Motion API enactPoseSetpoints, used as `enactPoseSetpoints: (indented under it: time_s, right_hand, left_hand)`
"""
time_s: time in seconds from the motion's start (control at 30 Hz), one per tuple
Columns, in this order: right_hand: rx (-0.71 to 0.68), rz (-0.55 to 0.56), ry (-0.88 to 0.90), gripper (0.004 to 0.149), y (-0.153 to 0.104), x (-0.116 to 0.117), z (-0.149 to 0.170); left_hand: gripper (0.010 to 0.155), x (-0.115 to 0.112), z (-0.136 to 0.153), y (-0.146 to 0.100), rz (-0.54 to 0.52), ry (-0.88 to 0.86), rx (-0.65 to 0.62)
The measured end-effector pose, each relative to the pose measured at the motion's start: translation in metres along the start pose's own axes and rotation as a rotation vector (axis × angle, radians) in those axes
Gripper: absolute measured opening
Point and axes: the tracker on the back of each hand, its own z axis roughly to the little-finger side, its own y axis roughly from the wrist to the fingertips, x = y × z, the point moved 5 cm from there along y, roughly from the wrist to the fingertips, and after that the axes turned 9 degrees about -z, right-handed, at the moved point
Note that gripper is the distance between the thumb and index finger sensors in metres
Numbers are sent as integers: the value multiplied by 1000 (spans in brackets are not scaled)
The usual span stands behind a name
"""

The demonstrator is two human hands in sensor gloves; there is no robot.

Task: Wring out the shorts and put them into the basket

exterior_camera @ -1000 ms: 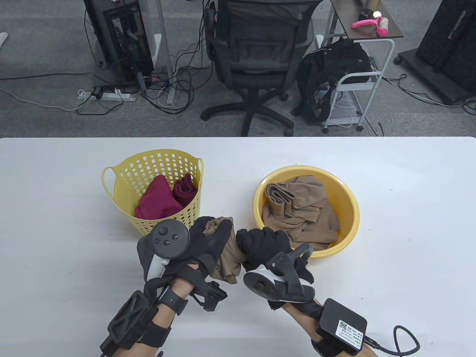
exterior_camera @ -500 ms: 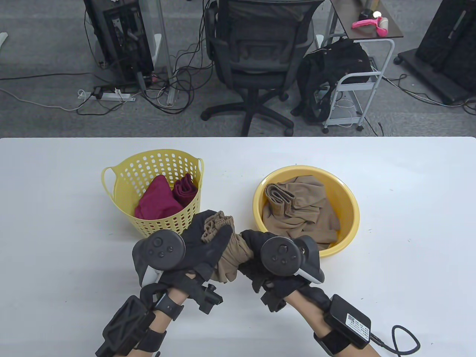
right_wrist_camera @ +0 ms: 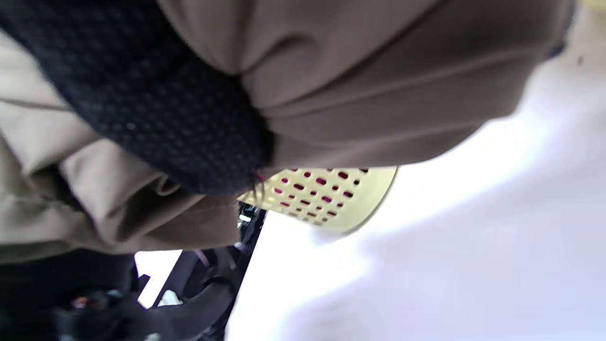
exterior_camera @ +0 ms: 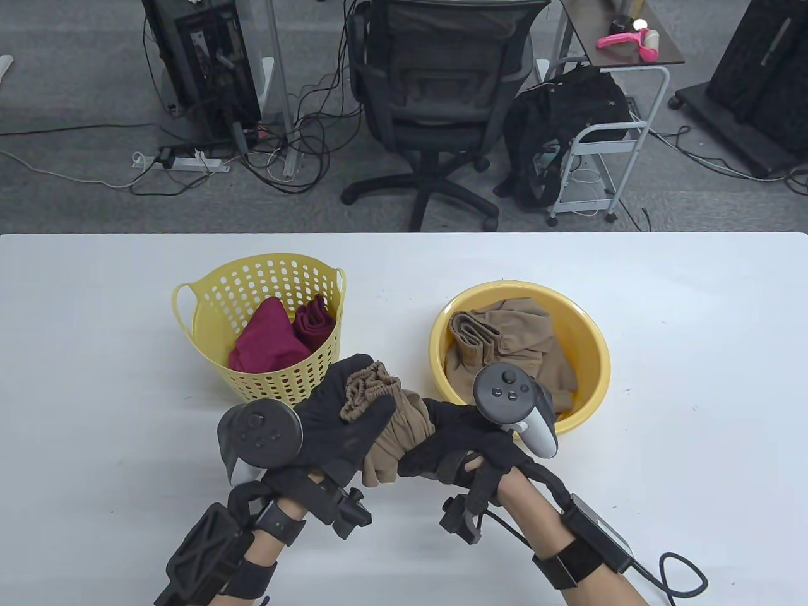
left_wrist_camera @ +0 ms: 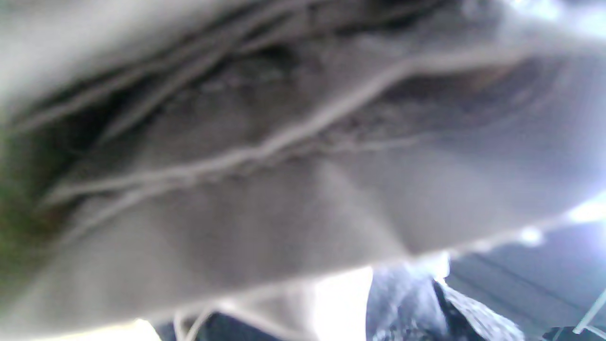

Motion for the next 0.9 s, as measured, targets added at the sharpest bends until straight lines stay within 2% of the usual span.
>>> enactPoseSetpoints:
  time_s: [0.1,0.3,0.53,0.9]
  right_hand:
    - [19,-68,93,65,3,5,6]
    - [11,-104,130,66,5,8,9]
    - [5,-98,127,68,4,7,9]
    - [-5,-82,48,80,-4,4,5]
  left_hand:
    - [73,0,1,-1,11,-32,-11]
    - [73,1,0,-1,18,-45,-19]
    - [71,1,0,0,28,-42,-27]
    - [70,3,-2,0,40,2,-40]
